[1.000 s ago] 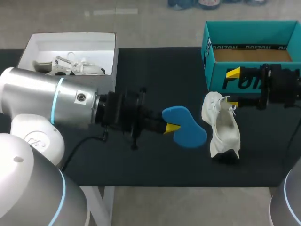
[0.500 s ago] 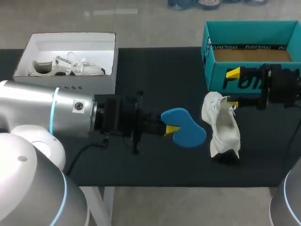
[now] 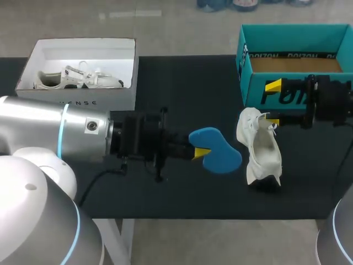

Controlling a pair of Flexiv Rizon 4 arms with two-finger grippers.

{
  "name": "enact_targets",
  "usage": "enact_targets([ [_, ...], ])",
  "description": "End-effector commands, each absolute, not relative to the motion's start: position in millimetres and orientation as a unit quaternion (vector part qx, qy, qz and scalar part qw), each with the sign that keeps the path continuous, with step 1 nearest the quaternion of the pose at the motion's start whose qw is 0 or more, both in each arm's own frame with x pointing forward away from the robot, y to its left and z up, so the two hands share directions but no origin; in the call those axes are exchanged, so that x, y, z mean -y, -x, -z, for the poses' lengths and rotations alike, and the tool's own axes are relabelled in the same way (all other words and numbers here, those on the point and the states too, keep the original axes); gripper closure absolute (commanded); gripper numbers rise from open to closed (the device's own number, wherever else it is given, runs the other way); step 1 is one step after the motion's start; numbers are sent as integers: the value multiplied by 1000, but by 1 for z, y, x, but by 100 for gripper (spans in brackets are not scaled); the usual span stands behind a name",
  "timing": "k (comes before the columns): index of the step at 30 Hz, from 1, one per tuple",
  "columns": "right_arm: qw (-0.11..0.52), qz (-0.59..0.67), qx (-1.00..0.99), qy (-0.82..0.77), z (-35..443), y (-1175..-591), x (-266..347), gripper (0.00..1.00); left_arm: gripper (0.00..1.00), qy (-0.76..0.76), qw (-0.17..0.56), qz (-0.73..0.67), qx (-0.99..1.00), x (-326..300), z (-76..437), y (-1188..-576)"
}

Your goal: Take the shoe out of the shoebox, open the shoe tongue, remove and reinsert the insole, then place the shoe into the shoebox

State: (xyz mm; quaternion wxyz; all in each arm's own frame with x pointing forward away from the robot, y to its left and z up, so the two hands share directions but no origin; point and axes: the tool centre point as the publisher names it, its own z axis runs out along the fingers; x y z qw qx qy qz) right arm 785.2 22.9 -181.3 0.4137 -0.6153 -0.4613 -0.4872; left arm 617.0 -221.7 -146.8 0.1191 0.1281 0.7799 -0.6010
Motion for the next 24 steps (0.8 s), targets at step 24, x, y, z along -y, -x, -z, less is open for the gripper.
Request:
enact_targets([
  [24,412,488,460,616,182,-785,-24,0,100,-338,486,517,-619,232,125,-581],
])
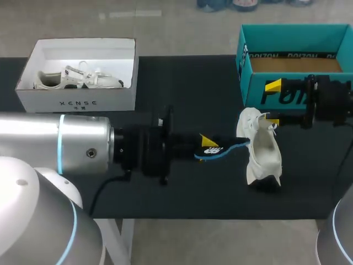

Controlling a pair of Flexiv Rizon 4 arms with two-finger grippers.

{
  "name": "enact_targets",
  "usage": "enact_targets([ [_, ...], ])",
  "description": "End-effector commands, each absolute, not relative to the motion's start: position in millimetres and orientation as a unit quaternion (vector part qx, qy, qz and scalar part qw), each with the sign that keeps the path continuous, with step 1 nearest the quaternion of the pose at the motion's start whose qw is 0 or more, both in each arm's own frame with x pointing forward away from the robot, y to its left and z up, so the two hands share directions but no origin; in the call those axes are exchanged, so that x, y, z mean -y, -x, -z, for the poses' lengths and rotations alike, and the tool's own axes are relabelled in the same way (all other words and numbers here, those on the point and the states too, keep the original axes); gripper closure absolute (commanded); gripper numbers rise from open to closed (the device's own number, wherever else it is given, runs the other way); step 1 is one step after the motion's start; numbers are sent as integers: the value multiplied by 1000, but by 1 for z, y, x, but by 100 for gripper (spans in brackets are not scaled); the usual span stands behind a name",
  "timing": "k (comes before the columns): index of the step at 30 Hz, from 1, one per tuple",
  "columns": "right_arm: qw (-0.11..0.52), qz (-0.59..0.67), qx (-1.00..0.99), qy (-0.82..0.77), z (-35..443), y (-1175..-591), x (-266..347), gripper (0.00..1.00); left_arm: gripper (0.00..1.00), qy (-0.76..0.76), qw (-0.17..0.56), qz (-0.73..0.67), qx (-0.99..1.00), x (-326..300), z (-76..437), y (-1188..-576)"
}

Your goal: Take the shoe out of the shoebox, open the shoe tongue, remove and reinsert the insole, then place the shoe into the shoebox

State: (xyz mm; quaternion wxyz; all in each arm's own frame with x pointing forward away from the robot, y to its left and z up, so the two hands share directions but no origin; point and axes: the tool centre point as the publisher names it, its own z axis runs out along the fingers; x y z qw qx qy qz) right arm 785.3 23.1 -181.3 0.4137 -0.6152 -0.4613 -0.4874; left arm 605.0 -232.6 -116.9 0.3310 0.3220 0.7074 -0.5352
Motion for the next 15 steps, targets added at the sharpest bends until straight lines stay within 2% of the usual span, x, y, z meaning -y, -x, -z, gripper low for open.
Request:
enact_targets([
  [1,412,488,460,616,182,-785,-24,0,100,-333,484,524,-616,234,126,-582],
  [15,412,488,460,616,182,-785,-24,0,100,-321,463,541,-625,236,136,-617],
])
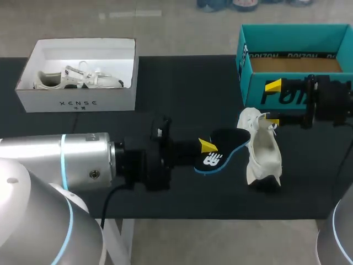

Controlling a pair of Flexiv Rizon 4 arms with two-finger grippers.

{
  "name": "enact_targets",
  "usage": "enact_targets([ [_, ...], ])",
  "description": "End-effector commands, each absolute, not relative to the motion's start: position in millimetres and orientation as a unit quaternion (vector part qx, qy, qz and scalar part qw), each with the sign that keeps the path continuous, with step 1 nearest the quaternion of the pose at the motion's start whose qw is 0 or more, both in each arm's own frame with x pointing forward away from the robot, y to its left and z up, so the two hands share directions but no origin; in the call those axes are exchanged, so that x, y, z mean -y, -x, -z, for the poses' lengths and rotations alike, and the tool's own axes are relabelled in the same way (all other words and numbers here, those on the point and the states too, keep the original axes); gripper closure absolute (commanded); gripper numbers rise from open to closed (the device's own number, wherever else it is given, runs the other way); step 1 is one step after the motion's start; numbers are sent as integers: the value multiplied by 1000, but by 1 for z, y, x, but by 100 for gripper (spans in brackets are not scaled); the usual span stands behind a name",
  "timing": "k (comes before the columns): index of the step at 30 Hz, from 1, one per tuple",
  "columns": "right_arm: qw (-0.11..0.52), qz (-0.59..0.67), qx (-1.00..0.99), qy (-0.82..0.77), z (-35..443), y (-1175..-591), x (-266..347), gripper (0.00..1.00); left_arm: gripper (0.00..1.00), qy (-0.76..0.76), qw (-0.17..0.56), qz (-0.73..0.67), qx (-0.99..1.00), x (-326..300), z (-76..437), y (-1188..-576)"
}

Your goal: Take the shoe out of the shoebox, open the shoe tongue, remove and reinsert the insole, then place the shoe into the shoebox

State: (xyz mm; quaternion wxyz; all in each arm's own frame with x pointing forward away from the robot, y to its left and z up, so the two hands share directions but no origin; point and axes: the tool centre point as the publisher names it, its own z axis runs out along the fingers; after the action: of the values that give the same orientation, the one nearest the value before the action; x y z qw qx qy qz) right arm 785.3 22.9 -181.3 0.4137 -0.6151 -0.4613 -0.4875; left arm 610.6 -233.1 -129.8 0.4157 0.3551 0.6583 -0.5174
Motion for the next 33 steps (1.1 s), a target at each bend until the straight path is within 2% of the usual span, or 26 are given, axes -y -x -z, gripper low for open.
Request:
enact_targets([
  [1,412,488,460,616,182,-785,-24,0,100,-328,462,537,-626,237,137,-620],
  [19,412,488,460,616,182,-785,-24,0,100,-420,457,453,-640,228,140,-699],
  [33,412,488,460,616,182,-785,-24,0,100,-435,465,451,-626,257,150,-707],
])
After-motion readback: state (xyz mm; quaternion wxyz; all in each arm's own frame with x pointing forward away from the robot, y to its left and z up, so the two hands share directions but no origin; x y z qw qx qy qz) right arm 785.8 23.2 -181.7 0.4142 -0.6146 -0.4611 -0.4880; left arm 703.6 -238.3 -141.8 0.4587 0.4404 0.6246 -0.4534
